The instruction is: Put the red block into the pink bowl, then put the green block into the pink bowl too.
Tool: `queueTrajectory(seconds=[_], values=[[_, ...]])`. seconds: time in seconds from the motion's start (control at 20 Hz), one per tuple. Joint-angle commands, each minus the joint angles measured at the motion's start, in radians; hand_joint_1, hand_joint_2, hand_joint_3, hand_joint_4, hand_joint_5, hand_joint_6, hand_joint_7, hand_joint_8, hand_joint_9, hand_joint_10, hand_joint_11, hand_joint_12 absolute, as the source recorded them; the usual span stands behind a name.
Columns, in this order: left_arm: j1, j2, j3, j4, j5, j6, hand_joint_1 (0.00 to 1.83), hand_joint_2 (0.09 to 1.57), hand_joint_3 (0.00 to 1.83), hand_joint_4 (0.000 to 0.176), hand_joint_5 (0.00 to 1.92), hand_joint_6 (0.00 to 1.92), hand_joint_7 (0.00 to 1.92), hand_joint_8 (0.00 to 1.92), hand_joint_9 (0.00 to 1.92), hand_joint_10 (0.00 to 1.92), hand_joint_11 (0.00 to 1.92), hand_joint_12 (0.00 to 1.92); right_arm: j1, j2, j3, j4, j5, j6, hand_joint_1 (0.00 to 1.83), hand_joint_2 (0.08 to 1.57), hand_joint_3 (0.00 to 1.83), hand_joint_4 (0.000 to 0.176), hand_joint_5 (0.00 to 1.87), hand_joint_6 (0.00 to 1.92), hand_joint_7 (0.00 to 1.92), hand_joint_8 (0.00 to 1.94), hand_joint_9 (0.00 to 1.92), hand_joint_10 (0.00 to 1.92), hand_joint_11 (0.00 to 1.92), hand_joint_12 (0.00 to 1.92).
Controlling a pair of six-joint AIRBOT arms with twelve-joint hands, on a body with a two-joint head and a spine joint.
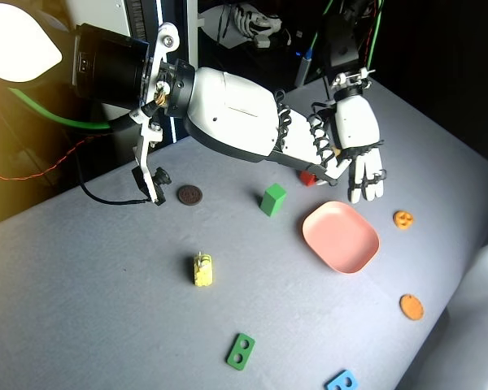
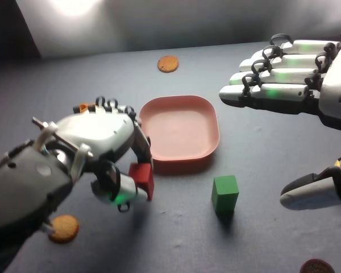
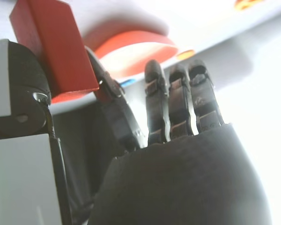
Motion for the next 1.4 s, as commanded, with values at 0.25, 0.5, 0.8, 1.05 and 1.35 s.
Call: queueTrajectory(seconds=[0.25, 0.5, 0.8, 1.05, 1.35], values=[[-0.077, 0.002, 0.091, 0.108, 0.061, -0.005, 1.13, 1.01, 0.0, 0.063, 1.25, 0.52, 0.3, 0.0, 0.06, 0.0, 0.0, 0.06, 0.016, 0.011, 0.0, 0.03, 0.098, 0.0, 0.24, 0.97, 0.0, 0.0, 0.09, 0.0, 0.11, 0.01, 0.07, 0.01, 0.0, 0.21], [-0.124, -0.029, 0.195, 0.199, 0.173, -0.061, 1.12, 1.02, 0.0, 0.05, 1.2, 0.61, 0.28, 0.0, 0.05, 0.0, 0.0, 0.01, 0.016, 0.011, 0.0, 0.03, 0.098, 0.0, 0.27, 0.98, 0.0, 0.0, 0.1, 0.0, 0.12, 0.0, 0.08, 0.01, 0.0, 0.23], [-0.128, -0.084, 0.283, 0.304, 0.22, -0.16, 1.14, 1.02, 0.0, 0.0, 1.2, 0.61, 0.3, 0.0, 0.07, 0.0, 0.0, 0.06, 0.016, 0.011, 0.0, 0.03, 0.098, 0.0, 0.26, 0.98, 0.0, 0.0, 0.09, 0.0, 0.1, 0.0, 0.05, 0.0, 0.0, 0.15], [-0.114, -0.119, 0.341, 0.39, 0.222, -0.247, 1.12, 1.02, 0.0, 0.061, 1.21, 0.59, 0.31, 0.0, 0.08, 0.0, 0.0, 0.19, 0.016, 0.011, 0.0, 0.03, 0.098, -0.001, 0.23, 0.98, 0.0, 0.0, 0.09, 0.0, 0.1, 0.0, 0.06, 0.0, 0.0, 0.22], [-0.12, -0.176, 0.415, 0.462, 0.222, -0.327, 1.13, 1.01, 0.0, 0.027, 1.23, 0.56, 0.33, 0.0, 0.12, 0.01, 0.0, 0.17, 0.016, 0.011, 0.0, 0.03, 0.098, -0.001, 0.2, 0.99, 0.0, 0.0, 0.08, 0.0, 0.1, 0.0, 0.05, 0.0, 0.0, 0.17]])
